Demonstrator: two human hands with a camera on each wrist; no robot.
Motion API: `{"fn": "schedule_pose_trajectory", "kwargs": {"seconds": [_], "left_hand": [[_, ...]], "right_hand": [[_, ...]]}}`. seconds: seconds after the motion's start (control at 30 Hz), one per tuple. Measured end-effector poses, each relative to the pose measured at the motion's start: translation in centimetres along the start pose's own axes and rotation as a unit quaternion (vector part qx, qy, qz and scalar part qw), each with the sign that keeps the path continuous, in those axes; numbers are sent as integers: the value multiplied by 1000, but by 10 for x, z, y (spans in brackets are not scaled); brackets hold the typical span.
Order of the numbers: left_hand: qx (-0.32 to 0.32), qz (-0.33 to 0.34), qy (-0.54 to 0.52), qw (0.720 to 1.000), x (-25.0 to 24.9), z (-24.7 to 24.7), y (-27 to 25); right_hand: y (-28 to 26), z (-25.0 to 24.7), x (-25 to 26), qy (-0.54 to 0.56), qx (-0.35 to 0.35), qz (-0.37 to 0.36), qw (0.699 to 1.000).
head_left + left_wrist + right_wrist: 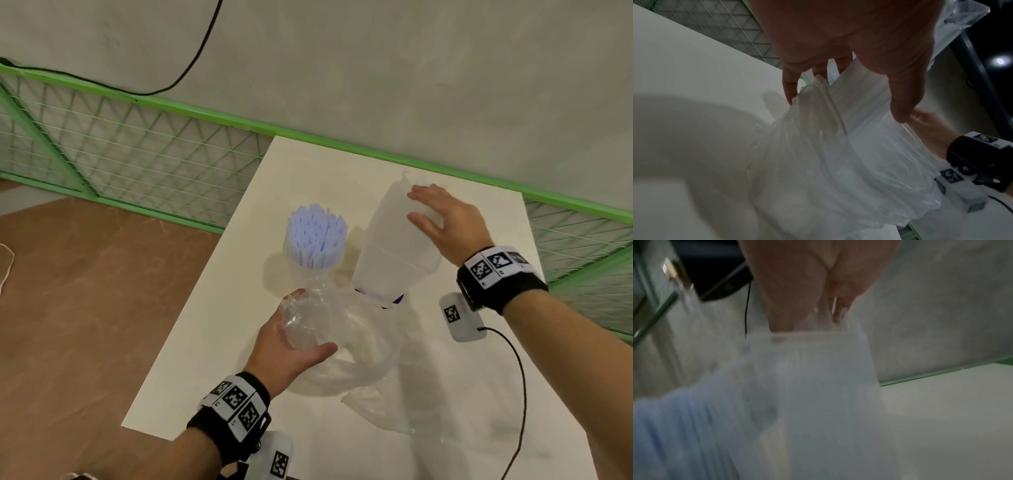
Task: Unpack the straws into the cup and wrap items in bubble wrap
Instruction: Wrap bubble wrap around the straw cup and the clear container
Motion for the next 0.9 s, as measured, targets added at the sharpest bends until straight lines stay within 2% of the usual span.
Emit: {"fn": "schedule_pose_trajectory", "kwargs": {"seconds": [0.1,0.27,0.33,0.37,0.43,0.5,0.53,0.57,0.67,0.8,0.9], "left_hand": [[-1,1,0,1000,0,-1,1],[-3,-5,10,1000,2,-1,1],[1,-7,6,1000,3,-1,2],[5,-9,6,1000,3,0,2],[9,-13,16,1000,6,-1,4],[8,-22,24,999,11,-3,7],[8,-27,23,999,13,-4,8],[8,-31,21,999,15,-5,8],[18,-33,13,999,16,-3,11],[24,-41,28,999,12,1,9],[20,-47,39,998,11,1,8]], "right_hand": [[-4,25,-6,-76,145,-10,986],[-7,28,-7,-136,247,0,959],[-4,25,-1,-155,250,-4,956],[0,19,6,-156,228,-5,961],[7,-2,33,-137,127,-25,982],[9,-21,73,-78,0,-98,992],[7,-23,93,-28,-32,-143,989],[3,-18,112,33,-28,-179,983],[-13,19,155,172,96,-208,958],[-22,53,169,229,212,-195,930],[-20,60,162,236,227,-157,932]]}}
Point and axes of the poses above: each hand's wrist, its own y-axis towards the middle knuckle, its own z-axis out of the palm, x = y × z, the point moved 6 cm from there along y, towards the middle knuckle, and after that the axes turned 15 degrees about -z, right-handed, at the moved point
